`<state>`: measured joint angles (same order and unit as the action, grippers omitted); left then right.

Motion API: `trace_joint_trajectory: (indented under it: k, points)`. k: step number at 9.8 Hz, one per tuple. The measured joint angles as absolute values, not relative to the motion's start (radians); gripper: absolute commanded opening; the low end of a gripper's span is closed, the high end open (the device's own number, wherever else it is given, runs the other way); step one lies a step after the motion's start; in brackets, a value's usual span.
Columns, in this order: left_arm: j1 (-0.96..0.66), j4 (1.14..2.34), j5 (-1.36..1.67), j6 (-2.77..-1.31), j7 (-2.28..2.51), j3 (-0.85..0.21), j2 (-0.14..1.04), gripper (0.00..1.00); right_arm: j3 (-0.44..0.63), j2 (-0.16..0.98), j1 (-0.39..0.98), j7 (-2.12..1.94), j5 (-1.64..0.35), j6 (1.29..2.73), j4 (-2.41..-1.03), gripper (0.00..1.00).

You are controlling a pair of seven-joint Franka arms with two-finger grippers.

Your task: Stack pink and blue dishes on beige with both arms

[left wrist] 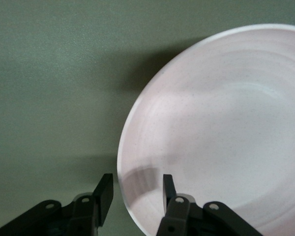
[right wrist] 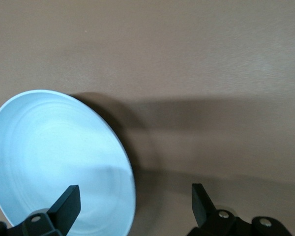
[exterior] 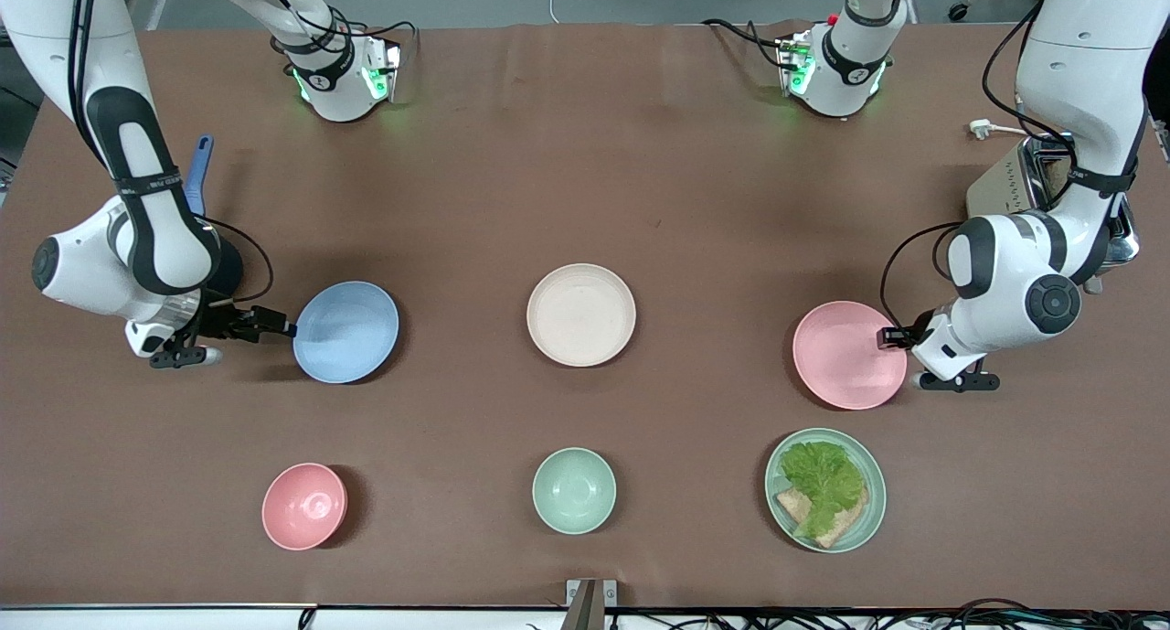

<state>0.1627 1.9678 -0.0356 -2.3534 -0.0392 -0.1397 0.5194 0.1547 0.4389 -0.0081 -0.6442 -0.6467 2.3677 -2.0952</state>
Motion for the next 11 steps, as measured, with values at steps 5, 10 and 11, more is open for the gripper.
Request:
trace_joint_trajectory:
  k: [5, 10, 11]
  points:
    - [0.163, 1.963, -0.036, -2.35, -0.041, -0.142, 0.518, 0.0, 0.156, 0.472, 0.043, -0.695, -0.706, 2.451, -2.118, 0.75]
    - [0.172, 1.931, -0.032, -2.305, -0.061, -0.182, 0.47, 0.0, 0.155, 0.482, 0.044, -0.703, -0.719, 2.45, -2.119, 0.17]
    - [0.174, 1.917, 0.014, -2.244, -0.055, -0.222, 0.428, 0.0, 0.155, 0.482, 0.044, -0.703, -0.72, 2.448, -2.119, 0.01]
